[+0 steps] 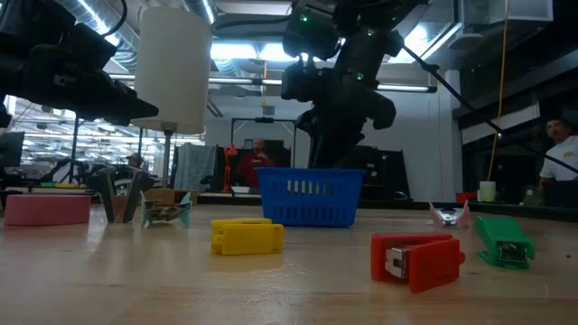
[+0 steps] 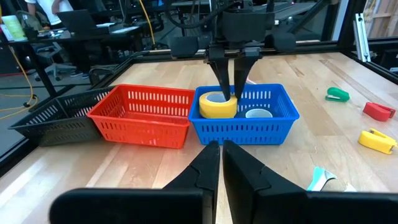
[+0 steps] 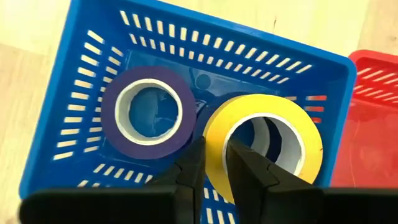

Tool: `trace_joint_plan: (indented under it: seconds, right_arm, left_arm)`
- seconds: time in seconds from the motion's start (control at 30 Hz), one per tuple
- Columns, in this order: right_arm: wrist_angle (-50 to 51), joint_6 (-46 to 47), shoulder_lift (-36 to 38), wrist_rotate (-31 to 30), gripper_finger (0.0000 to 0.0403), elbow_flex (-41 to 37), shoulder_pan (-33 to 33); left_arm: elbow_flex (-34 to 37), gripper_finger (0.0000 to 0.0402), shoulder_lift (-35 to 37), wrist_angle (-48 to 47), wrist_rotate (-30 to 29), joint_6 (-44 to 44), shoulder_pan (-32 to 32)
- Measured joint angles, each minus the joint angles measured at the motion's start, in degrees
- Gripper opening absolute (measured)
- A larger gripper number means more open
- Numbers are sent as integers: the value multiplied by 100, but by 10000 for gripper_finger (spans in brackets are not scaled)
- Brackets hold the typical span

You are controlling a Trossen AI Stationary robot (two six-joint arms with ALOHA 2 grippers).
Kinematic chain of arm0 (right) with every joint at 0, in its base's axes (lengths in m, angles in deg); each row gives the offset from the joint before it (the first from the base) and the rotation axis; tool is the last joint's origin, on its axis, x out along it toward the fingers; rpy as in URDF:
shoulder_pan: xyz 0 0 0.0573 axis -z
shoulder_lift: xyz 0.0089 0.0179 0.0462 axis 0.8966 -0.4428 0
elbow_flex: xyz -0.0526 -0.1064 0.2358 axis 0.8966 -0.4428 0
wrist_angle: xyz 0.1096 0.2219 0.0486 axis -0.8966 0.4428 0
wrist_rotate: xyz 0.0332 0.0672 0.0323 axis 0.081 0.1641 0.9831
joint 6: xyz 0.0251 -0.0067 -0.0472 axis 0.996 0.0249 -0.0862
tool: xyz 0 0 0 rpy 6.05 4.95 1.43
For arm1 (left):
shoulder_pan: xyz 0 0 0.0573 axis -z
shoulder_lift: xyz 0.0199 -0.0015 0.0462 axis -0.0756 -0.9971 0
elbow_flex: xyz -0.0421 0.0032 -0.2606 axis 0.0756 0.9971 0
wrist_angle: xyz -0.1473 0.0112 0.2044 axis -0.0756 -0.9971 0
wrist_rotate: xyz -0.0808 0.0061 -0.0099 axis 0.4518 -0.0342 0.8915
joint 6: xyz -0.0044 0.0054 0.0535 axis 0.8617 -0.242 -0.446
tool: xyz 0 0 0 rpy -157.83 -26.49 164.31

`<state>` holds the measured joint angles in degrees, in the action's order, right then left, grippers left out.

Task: Pick and place Stapler, Stapler remover, tape
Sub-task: Put the yellow tape into the blue bin

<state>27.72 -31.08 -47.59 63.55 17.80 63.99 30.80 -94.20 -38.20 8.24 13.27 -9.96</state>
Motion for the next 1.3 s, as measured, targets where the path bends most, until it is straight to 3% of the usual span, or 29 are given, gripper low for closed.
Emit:
trace_joint_plan:
  seconds: [0.27, 1.3]
  right_arm:
    - [-9, 0, 0, 272, 65, -2, 20]
    - [-100, 7, -44, 291, 65, 9, 111]
  left_arm:
    - [0, 15, 0, 0, 0, -1, 0]
    - [2, 16, 0, 2, 0, 1, 0]
